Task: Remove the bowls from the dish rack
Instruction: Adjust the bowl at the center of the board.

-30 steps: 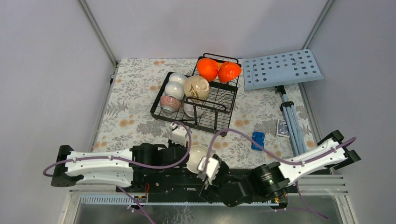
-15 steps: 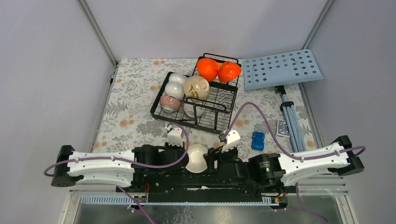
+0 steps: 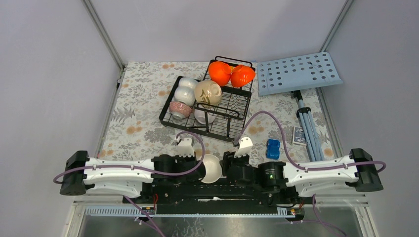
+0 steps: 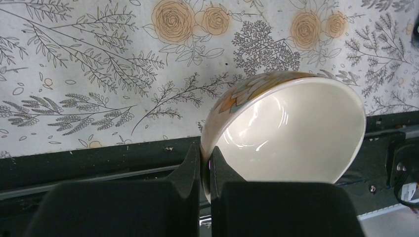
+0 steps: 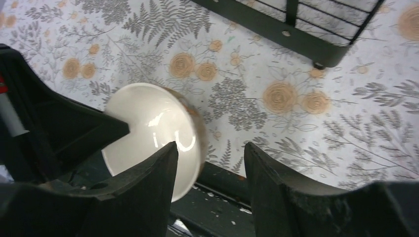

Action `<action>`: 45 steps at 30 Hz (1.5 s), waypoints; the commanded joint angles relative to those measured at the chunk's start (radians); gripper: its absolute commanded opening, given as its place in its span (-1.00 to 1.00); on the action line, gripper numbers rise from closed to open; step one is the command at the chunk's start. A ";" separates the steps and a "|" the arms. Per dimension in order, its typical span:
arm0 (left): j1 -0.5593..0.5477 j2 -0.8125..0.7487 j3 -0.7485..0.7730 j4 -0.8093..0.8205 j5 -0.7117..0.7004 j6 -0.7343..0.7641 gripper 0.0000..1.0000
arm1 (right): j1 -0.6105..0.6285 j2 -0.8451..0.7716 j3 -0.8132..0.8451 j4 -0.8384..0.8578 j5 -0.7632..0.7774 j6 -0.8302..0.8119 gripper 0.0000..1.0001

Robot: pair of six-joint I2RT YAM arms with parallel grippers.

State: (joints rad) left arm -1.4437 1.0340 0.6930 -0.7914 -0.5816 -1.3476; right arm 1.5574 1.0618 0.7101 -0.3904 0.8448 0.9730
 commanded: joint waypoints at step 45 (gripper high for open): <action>0.003 0.037 0.062 -0.067 -0.048 -0.284 -0.57 | -0.076 0.273 0.133 -0.020 -0.107 0.019 -1.00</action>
State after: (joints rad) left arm -1.4414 1.0771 0.6968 -0.8448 -0.5690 -1.6527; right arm 1.4826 1.3392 0.8017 -0.3641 0.7330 1.0039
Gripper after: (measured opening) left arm 0.173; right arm 0.044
